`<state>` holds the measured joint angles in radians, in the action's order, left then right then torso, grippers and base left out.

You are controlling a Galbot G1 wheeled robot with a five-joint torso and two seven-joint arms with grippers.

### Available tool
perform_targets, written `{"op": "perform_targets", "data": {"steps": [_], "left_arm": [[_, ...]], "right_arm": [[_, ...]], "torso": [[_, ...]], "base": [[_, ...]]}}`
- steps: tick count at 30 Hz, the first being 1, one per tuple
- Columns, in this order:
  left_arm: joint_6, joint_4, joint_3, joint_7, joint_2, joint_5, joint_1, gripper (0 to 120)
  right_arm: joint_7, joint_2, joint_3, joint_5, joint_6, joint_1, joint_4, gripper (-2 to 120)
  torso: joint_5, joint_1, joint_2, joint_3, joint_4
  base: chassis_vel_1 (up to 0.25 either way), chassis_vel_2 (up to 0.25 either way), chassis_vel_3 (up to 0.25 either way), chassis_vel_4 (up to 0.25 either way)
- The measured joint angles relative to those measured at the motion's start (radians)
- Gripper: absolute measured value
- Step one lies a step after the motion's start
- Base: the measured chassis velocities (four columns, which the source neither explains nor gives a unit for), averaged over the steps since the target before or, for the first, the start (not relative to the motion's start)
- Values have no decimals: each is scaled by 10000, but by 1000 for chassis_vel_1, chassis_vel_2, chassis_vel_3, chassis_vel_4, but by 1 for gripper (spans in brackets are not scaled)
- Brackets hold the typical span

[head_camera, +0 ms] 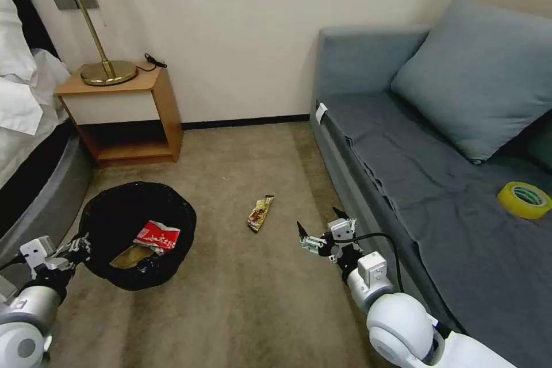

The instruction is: Pick up the trash bin, then pick up the garbage on the floor and place it into the trash bin.

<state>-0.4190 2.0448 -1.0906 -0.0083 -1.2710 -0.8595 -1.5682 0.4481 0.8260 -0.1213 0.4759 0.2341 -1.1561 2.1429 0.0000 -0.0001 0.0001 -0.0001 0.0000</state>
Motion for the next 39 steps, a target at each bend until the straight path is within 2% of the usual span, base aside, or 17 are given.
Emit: {"op": "perform_targets", "data": {"steps": [12,27,39], "left_arm": [[47,-5,-159,27,-105,-37,-98,5],[51,55,-116,18,-228,-4,-100,5],[223,-165,-493,5,-230,343,-123,5]], "right_arm": [[-305,-39,-33,2,-69,83,9,100],[-444,23,-242,28,-148,258,-86,100],[-452,14,-405,95,-150,413,-127,100]], "torso": [[0,0,0,0,1],[0,0,0,0,0],[0,0,-2,1,0]], "base": [[0,0,0,0],[0,0,0,0],[-41,39,43,-35]]}}
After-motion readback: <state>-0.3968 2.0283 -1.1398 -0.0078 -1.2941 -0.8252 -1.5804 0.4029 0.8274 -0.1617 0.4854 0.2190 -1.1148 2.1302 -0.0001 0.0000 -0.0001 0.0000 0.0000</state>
